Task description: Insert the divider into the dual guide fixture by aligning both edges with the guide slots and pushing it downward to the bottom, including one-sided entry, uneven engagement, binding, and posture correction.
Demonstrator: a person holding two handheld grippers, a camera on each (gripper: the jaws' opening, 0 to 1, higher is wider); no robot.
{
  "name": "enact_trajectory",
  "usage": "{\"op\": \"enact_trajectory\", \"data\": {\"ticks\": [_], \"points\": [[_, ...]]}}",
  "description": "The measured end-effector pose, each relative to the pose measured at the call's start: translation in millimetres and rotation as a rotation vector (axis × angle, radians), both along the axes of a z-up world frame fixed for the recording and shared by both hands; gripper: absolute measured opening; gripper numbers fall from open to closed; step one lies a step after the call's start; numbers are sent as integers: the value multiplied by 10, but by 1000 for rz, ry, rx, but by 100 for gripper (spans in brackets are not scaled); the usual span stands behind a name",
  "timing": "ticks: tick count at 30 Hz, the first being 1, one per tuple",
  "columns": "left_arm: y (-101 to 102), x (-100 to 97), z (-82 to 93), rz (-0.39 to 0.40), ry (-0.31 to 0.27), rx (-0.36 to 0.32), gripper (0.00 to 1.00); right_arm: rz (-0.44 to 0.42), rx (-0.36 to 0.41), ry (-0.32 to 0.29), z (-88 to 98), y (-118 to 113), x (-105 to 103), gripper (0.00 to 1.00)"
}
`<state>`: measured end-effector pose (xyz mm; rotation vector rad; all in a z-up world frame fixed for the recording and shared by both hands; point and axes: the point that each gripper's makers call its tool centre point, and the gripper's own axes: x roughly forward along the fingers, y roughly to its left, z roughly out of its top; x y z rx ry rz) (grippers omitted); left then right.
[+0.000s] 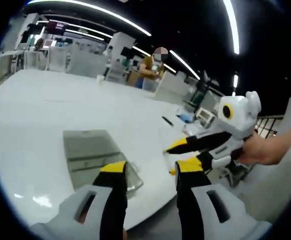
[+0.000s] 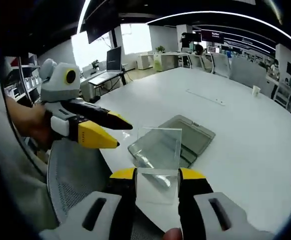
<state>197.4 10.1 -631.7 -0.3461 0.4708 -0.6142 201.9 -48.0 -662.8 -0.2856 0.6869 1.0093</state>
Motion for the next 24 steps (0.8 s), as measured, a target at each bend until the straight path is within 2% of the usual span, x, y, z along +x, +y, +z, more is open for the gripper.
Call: {"op": "enact_trajectory", "data": {"ticks": [13, 24], "points": [[-69, -3, 65, 12, 12, -34, 23, 26, 38, 0, 27, 115, -72, 28], [-31, -20, 33, 34, 41, -33, 17, 35, 62, 2, 46, 206, -97, 28]]}}
